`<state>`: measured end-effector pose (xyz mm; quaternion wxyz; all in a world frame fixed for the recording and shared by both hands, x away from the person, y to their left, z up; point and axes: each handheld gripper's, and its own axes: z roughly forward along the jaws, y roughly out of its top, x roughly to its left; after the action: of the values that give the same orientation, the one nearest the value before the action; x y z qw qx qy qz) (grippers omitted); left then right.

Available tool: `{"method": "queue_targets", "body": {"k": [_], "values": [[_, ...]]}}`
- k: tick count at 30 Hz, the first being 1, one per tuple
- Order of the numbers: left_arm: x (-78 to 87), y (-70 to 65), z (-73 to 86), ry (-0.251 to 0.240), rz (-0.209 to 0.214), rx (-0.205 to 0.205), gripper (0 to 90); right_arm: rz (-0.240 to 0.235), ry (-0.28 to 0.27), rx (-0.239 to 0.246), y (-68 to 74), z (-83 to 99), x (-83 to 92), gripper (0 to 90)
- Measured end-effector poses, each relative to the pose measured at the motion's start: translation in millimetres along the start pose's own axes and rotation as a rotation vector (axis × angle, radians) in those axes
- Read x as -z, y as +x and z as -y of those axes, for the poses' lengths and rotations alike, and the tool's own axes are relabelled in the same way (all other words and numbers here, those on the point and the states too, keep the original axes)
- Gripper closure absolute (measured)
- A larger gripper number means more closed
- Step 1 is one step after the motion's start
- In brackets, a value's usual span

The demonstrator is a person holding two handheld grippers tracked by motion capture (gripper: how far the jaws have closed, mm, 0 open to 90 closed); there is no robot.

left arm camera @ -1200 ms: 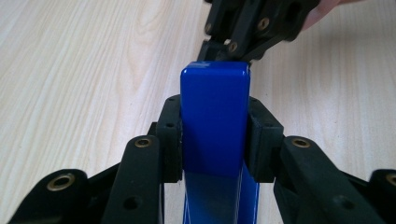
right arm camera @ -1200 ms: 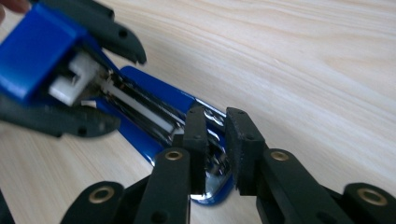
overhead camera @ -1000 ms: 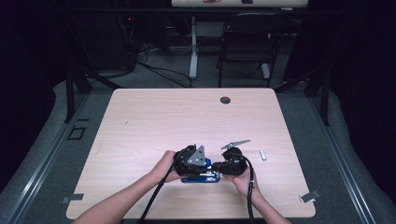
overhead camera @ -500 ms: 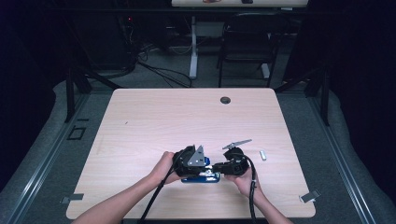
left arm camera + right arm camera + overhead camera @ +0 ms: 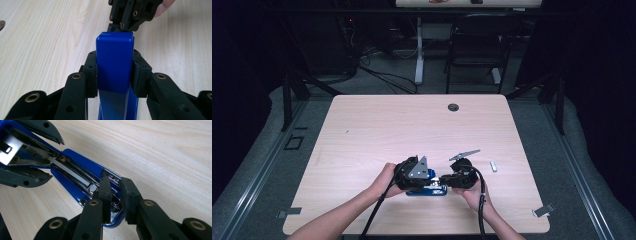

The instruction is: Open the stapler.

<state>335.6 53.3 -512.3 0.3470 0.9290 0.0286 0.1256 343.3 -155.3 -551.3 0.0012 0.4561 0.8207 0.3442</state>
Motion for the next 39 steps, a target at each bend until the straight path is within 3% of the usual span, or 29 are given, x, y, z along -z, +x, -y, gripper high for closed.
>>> {"method": "queue_targets", "body": {"k": [14, 17, 22, 25, 34, 39], "values": [[1.8, 2.6, 5.0, -0.038, 0.03, -0.003, 64.9, -0.015, 0.0, -0.013, -1.3, 0.4, 0.4, 80.1], [0.9, 5.0, 6.8, -0.055, 0.04, 0.004, 64.9, -0.04, 0.009, -0.028, -4.6, -0.8, 0.5, 79.8], [2.6, 7.7, 9.5, -0.076, 0.05, 0.024, 64.9, -0.126, 0.008, -0.115, -15.5, -1.6, 4.7, 76.7], [2.8, 7.2, 10.0, -0.082, 0.049, 0.017, 64.9, -0.089, 0.019, -0.077, -9.7, -4.9, 5.9, 77.4], [2.2, 7.5, 10.4, -0.084, 0.055, 0.011, 64.9, -0.128, 0.012, -0.132, -14.7, -2.6, 5.9, 76.8], [0.3, 5.9, 9.7, -0.084, 0.053, 0.002, 65.0, -0.113, 0.006, -0.127, -12.4, -3.0, 6.7, 76.6]]}}
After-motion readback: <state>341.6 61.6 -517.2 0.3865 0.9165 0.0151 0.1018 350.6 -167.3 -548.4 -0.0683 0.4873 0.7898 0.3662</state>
